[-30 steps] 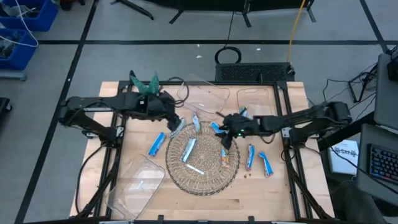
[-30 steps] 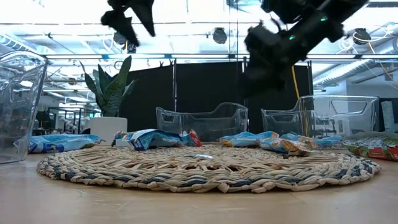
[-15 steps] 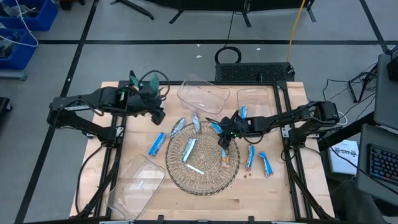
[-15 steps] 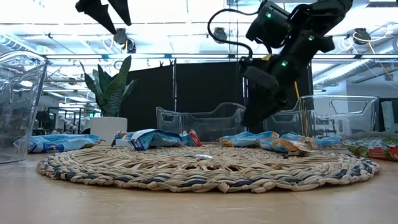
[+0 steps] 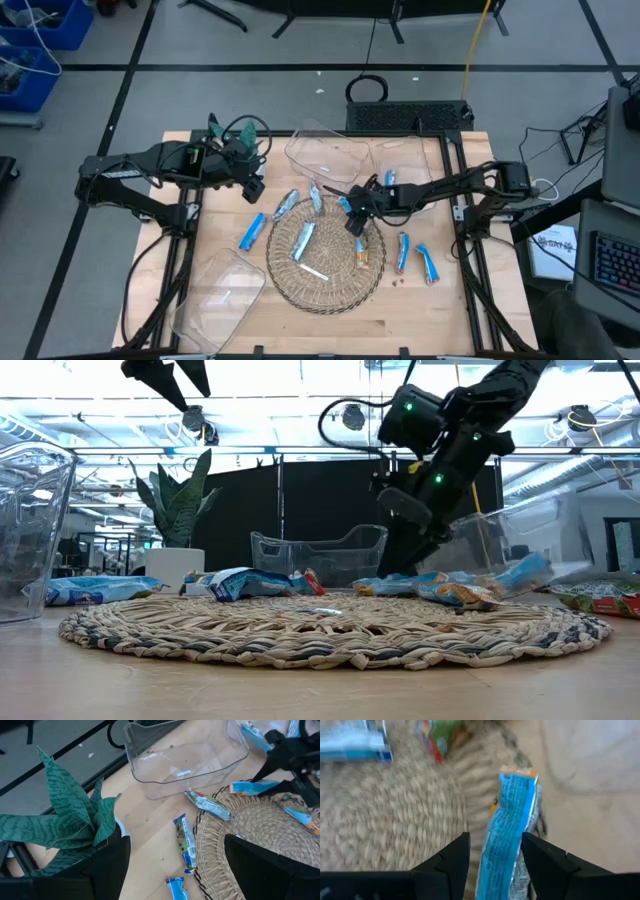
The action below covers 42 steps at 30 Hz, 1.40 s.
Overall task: Pick and place Granola Bars by type
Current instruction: Put the top yellow granola bar into the top right transparent bin
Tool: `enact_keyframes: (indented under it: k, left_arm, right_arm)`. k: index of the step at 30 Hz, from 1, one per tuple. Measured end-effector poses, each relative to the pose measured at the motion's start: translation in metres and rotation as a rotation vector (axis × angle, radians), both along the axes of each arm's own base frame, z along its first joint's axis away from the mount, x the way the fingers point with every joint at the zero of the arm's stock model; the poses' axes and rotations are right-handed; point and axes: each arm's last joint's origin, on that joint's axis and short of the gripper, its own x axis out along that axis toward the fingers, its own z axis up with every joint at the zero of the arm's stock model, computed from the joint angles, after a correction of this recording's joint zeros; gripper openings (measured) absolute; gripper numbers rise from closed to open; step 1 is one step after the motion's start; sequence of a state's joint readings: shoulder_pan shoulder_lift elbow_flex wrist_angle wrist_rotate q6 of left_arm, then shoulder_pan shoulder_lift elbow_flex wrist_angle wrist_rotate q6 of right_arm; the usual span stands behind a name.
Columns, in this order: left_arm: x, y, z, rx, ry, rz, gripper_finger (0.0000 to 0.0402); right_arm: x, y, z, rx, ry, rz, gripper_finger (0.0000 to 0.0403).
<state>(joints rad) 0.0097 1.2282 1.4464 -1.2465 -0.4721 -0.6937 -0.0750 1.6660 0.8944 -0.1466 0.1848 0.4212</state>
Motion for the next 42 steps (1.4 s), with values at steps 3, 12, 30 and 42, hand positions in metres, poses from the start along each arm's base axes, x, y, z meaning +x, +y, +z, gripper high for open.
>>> enact_keyframes:
  k: [3, 12, 30, 42]
  left_arm:
    - [0.000, 0.000, 0.000, 0.000, 0.000, 0.000, 0.0324]
    - [0.001, 0.000, 0.000, 0.005, -0.004, -0.009, 0.0324]
    - [0.002, 0.001, 0.001, 0.029, 0.003, -0.041, 0.0324]
    - [0.002, 0.000, 0.001, 0.006, 0.013, -0.078, 0.0324]
  right_arm:
    - [-0.001, 0.000, 0.002, 0.007, 0.032, 0.002, 0.0169]
    - [-0.011, -0.004, 0.033, -0.060, -0.021, -0.009, 0.0169]
    - [0.031, -0.004, 0.045, -0.007, 0.029, -0.034, 0.0130]
    - [0.033, -0.007, 0.006, 0.125, 0.177, -0.065, 0.0152]
